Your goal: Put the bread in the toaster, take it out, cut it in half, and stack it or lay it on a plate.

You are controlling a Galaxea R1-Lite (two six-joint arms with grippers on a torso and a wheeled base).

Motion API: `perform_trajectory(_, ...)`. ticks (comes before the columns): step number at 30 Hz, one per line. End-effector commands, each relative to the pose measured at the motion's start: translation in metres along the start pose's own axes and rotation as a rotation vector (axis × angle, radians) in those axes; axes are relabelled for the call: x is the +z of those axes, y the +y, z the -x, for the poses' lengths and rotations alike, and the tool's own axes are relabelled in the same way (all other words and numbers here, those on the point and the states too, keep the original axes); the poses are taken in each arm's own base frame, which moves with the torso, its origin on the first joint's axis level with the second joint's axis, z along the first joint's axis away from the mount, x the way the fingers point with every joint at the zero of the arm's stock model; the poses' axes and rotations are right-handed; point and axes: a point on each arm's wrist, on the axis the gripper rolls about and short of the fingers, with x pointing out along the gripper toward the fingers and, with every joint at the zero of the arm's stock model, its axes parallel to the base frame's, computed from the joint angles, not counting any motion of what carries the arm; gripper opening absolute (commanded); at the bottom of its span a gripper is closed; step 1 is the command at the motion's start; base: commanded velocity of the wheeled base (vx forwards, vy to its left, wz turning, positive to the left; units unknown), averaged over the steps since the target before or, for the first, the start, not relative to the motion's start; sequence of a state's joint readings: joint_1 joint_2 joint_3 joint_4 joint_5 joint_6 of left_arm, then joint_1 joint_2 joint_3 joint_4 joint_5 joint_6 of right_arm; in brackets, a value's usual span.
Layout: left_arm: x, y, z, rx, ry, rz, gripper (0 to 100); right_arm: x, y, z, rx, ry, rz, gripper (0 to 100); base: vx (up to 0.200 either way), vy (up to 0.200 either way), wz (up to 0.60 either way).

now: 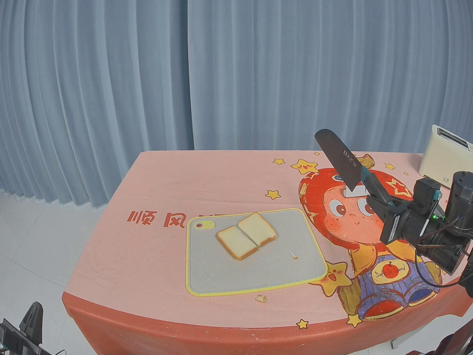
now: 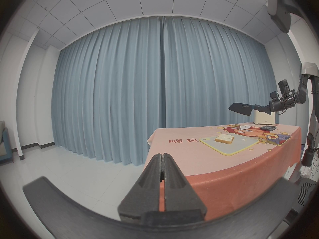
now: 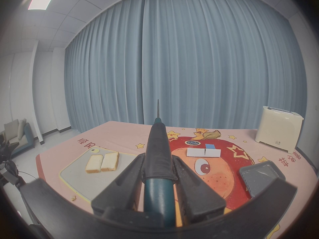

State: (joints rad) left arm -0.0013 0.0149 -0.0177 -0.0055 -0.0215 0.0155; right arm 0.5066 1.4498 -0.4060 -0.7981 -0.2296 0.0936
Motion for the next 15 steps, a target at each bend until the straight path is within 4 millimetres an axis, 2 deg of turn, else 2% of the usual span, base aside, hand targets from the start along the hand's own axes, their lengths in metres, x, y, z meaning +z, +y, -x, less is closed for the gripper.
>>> perform_trajectory(1, -0.005, 0.000, -0.001, -0.001, 0.019, 0.001, 0, -0.004, 0.001, -0.003, -0.003, 0.017, 0.005, 0, 0.000, 0.000, 0.00)
perform_trajectory(11, -0.005, 0.000, -0.001, -0.001, 0.019, 0.001, 0, -0.006, -0.002, -0.004, -0.011, 0.026, 0.002, 0, 0.000, 0.000, 0.00)
perform_trajectory(15, -0.005, 0.000, -0.001, -0.001, 0.019, 0.001, 0, -0.009, -0.011, -0.006, -0.048, 0.042, -0.004, 0, 0.000, 0.000, 0.00)
